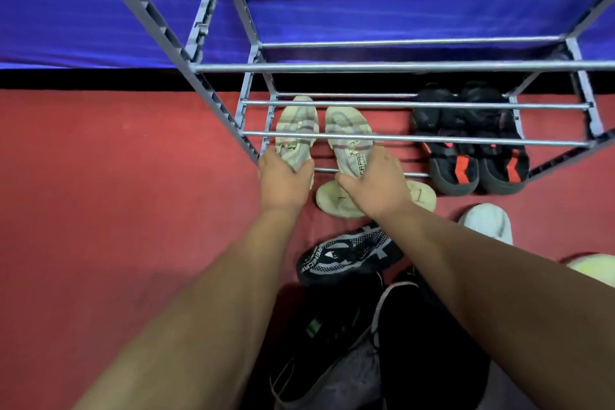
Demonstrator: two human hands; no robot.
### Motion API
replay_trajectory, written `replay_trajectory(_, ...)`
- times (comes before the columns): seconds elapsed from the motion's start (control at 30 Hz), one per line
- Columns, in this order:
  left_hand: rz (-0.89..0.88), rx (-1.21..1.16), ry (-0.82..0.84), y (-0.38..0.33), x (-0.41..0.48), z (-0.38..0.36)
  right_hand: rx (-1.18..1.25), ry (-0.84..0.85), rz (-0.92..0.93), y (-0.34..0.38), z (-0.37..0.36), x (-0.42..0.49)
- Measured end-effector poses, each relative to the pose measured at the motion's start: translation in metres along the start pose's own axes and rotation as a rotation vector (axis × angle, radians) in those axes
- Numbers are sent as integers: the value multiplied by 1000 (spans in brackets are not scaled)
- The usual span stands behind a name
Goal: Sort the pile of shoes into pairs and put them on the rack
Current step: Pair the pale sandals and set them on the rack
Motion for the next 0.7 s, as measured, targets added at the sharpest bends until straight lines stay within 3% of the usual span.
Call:
replay_trajectory(0.17,-37,97,-33,-14,42,-15,-123,76,-74,17,-13,44)
replay_trajectory(0.33,21,187,50,-12,65,-30,-17,-12,-40,26,-33,78)
replay_trajectory(0.5,-57,371,-67,1,80,-47,-125,279,-88,11,-52,79)
replay_trajectory(0.63,-139,386,-88,-3,80,-43,7,143,-12,3,-54,78)
replay_trajectory(0.7,-87,405,-94,-1,86,-43,-43,170,30,2,-56,80)
Point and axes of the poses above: each hand's wrist, its own x-axis towards the middle knuckle, its own z-axis out of the back of the hand, y = z × x, the point moved 2 cm from there along x, towards the middle knuckle, and after that the axes turned 11 degrees about x, right-handed, at the moved point
